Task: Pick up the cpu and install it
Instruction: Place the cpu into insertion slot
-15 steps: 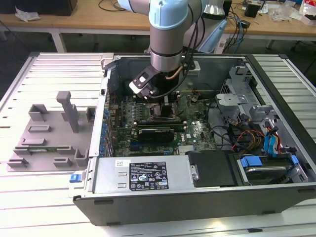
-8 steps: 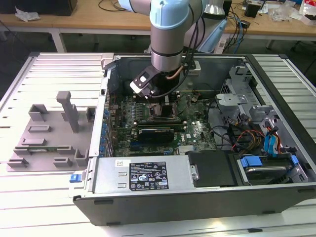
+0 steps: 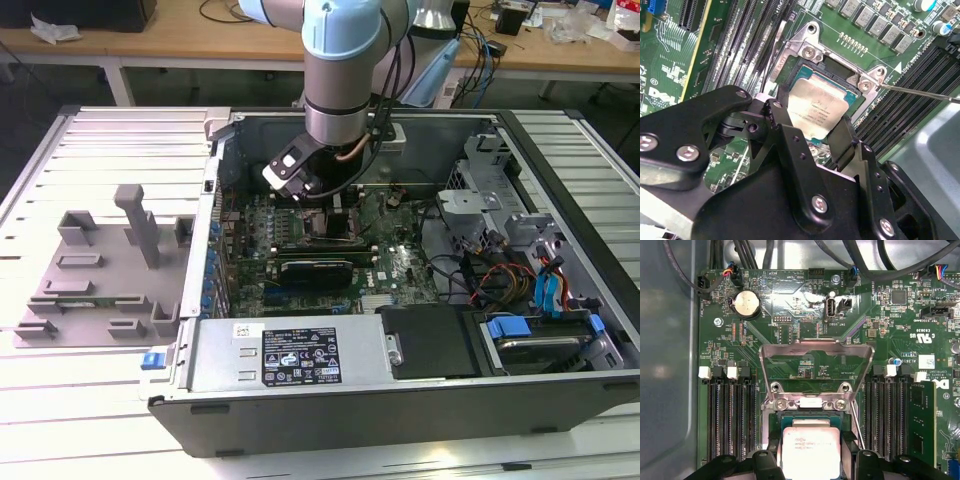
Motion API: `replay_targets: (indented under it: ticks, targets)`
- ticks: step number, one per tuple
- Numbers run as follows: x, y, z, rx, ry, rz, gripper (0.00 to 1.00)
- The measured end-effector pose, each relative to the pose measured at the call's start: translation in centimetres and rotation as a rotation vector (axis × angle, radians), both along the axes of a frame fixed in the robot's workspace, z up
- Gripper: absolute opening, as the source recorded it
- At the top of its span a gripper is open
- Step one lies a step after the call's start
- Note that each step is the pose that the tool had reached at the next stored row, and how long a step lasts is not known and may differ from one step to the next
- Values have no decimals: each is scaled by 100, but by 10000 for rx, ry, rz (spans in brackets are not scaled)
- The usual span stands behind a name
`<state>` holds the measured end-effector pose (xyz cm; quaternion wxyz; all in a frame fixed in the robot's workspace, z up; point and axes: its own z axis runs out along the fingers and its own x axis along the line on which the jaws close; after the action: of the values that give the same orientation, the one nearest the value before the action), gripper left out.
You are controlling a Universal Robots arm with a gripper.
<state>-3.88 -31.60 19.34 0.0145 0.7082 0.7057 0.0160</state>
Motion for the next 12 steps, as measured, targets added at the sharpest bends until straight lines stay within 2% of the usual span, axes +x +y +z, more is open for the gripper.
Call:
replay_targets:
  ticks: [12]
  targets:
    - [3, -2, -5, -6, 4, 115, 55]
